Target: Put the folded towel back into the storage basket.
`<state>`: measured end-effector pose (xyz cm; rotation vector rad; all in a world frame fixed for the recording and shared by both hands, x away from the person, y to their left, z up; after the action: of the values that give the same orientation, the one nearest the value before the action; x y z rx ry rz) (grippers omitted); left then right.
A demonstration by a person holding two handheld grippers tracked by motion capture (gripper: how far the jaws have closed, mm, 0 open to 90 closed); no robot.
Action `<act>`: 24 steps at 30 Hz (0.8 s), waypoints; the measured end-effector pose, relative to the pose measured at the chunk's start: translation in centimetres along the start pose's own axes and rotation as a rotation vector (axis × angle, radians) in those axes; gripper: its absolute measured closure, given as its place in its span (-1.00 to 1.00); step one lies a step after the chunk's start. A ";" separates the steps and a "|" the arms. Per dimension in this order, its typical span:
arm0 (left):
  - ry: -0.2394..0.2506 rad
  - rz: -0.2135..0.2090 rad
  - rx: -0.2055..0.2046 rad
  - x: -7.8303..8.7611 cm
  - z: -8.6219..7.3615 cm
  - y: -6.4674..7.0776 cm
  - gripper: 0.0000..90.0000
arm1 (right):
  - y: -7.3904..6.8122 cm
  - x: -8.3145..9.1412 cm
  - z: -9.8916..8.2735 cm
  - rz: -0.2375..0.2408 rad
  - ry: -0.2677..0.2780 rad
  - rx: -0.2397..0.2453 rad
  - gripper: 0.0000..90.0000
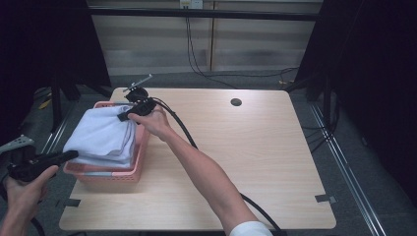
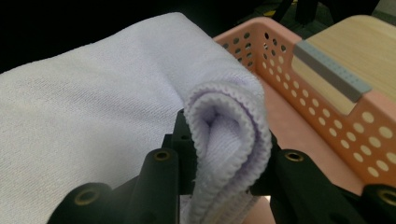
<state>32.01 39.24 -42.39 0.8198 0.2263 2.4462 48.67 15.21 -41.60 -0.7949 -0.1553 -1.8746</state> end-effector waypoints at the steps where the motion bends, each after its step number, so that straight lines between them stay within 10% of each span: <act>1: -0.005 0.007 0.004 -0.3 -0.2 -0.1 0.65 | 0.1 -0.1 -0.2 -0.002 -0.003 -0.005 0.57; 15: -0.125 0.073 -0.002 -3.4 -1.7 -0.9 0.59 | 1.5 -2.7 -3.1 -0.058 -0.035 -0.042 0.52; 24: -0.173 0.113 -0.058 -3.6 -2.5 -0.1 -0.01 | 2.3 -3.3 -3.5 -0.110 -0.036 -0.016 0.06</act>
<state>32.95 37.36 -46.23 1.0376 0.0451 2.4552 49.87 15.21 -46.79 -0.8458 -0.2107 -1.9681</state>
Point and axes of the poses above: each handheld gripper's, and its own axes: x roughly backward along the jaws, z roughly out of its top, y roughly to its right, the point moved 4 cm from there along -x, roughly forward along the jaws, and after that the axes turned 3 degrees about x, right-handed, at the moved point
